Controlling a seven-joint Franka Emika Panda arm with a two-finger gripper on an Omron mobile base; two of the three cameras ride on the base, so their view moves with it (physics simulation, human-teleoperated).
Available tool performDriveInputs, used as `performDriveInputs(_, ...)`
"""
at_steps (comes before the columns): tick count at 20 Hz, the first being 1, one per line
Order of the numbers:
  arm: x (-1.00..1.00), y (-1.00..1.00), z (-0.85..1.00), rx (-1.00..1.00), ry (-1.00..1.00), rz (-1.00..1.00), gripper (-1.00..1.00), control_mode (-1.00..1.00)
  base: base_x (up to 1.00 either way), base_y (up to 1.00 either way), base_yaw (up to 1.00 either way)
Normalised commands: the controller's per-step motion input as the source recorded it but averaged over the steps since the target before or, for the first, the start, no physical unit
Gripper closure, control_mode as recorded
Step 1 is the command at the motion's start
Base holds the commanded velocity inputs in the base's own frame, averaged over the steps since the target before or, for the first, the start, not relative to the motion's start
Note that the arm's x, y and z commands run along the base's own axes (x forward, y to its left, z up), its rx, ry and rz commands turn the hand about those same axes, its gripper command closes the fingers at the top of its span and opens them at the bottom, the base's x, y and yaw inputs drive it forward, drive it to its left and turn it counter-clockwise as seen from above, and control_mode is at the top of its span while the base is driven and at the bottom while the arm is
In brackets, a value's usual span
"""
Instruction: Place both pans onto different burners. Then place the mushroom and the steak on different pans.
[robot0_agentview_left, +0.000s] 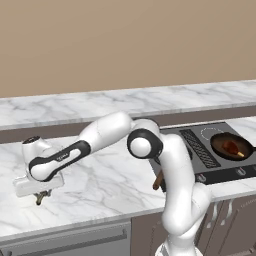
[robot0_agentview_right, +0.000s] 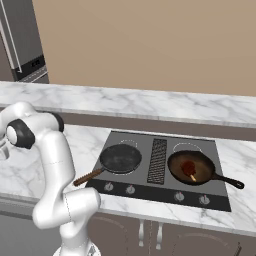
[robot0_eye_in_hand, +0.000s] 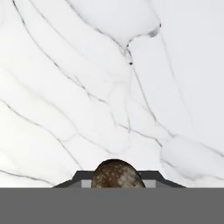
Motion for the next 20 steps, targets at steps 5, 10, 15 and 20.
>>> performDriveInputs(5, 0.0, -0.33, 0.12, 0.0, 0.0, 0.0, 1.0, -1.0, 0.0, 0.0, 0.0)
performDriveInputs(10, 0.0, -0.57, 0.01, 0.0, 0.0, 0.0, 1.0, -1.0, 0.0, 0.0, 0.0)
performDriveInputs(15, 0.0, -0.63, 0.11, 0.0, 0.0, 0.0, 1.0, -1.0, 0.0, 0.0, 0.0)
performDriveInputs(20, 0.0, -0.65, 0.22, 0.0, 0.0, 0.0, 1.0, -1.0, 0.0, 0.0, 0.0)
